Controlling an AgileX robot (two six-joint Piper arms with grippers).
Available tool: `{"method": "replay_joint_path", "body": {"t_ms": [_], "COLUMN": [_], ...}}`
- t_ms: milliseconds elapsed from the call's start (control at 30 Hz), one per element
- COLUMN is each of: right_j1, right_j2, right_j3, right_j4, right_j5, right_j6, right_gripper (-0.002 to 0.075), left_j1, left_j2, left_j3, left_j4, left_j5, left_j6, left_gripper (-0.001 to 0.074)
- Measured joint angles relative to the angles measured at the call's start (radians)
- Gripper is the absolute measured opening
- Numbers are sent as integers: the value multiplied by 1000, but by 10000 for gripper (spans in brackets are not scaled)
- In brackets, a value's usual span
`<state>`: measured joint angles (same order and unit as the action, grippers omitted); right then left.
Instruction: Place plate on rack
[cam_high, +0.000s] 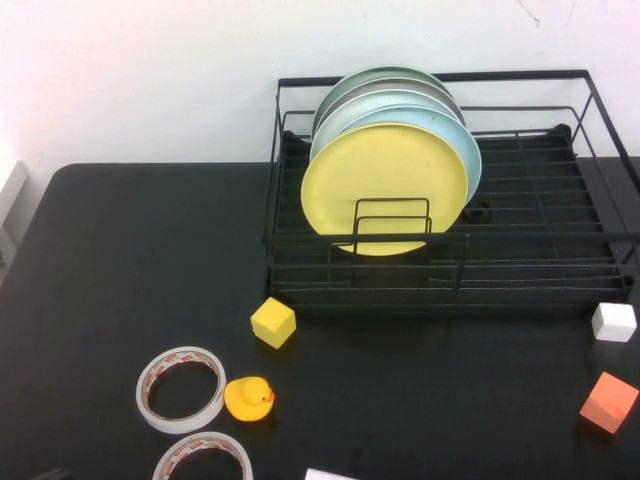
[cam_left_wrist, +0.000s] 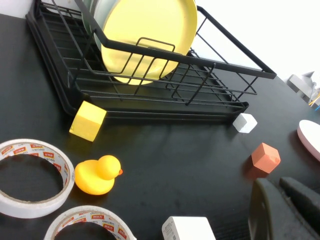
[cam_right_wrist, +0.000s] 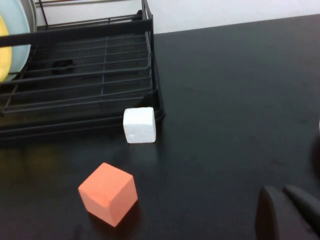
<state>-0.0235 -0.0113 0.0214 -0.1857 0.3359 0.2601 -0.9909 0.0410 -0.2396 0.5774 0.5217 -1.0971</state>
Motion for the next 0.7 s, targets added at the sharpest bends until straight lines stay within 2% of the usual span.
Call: {"method": "replay_joint_path", "body": {"t_ms": [567,700], "right_j1": [0,0], "right_j2": [0,0], "right_j3": [-1,-1], "right_j4": [-1,-1], "right_j5": [7,8], "right_j6": [0,0], "right_gripper": [-1,-1], "left_j1": [0,0], "left_j2": [-8,-34], "left_j3": [45,89], "left_j4": [4,23], "left_j5": [-6,-82], "left_j6": [9,-25], "left_gripper": [0,0]}}
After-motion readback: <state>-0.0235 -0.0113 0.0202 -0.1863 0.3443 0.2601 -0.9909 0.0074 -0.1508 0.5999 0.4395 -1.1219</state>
